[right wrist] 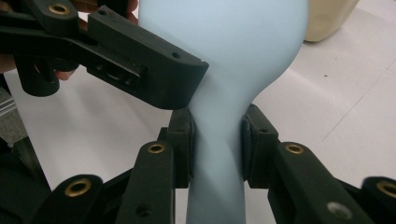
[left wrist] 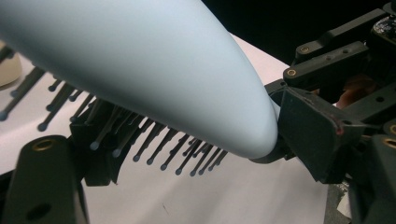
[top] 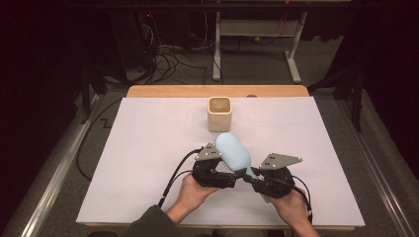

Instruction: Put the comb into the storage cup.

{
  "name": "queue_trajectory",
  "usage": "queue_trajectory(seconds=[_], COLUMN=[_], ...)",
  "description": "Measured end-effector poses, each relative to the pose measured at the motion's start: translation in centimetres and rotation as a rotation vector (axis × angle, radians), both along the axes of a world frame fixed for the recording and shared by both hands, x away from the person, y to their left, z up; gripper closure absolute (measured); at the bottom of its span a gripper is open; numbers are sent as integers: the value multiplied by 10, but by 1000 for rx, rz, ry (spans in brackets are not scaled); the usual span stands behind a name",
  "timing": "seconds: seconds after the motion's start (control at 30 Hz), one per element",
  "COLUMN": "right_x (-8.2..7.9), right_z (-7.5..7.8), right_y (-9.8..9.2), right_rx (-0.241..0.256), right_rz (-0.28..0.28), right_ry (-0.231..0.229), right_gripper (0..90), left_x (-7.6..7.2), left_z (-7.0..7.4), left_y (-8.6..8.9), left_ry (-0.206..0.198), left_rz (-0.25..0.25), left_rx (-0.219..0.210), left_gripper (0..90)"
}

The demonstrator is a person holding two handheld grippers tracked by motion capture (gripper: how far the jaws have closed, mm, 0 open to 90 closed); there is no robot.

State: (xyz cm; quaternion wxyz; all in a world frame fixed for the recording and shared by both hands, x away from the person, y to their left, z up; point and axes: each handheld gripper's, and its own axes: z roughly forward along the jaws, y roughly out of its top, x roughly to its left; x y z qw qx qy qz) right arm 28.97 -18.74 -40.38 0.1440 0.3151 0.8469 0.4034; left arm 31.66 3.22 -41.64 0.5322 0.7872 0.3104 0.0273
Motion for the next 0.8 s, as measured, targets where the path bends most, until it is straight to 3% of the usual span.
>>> queue_trajectory(seconds=[0.23, 0.33, 0.43, 0.8], right_x=[0, -3, -2, 3], right_z=[2, 2, 2, 1], right_y=[5, 10, 9, 14], right_rx=[5, -26, -11, -20], right_rz=[13, 21, 26, 32], right_ry=[-3, -23, -17, -8], right_gripper=[705, 705, 706, 705], left_x=[1, 0, -1, 0], left_z=[5, 5, 6, 10], left_y=[-2, -2, -1, 6], left_ry=[9, 15, 6, 29], left_rz=[7, 8, 12, 11], left_rx=[-17, -19, -16, -26], left_gripper=[240, 250, 263, 363])
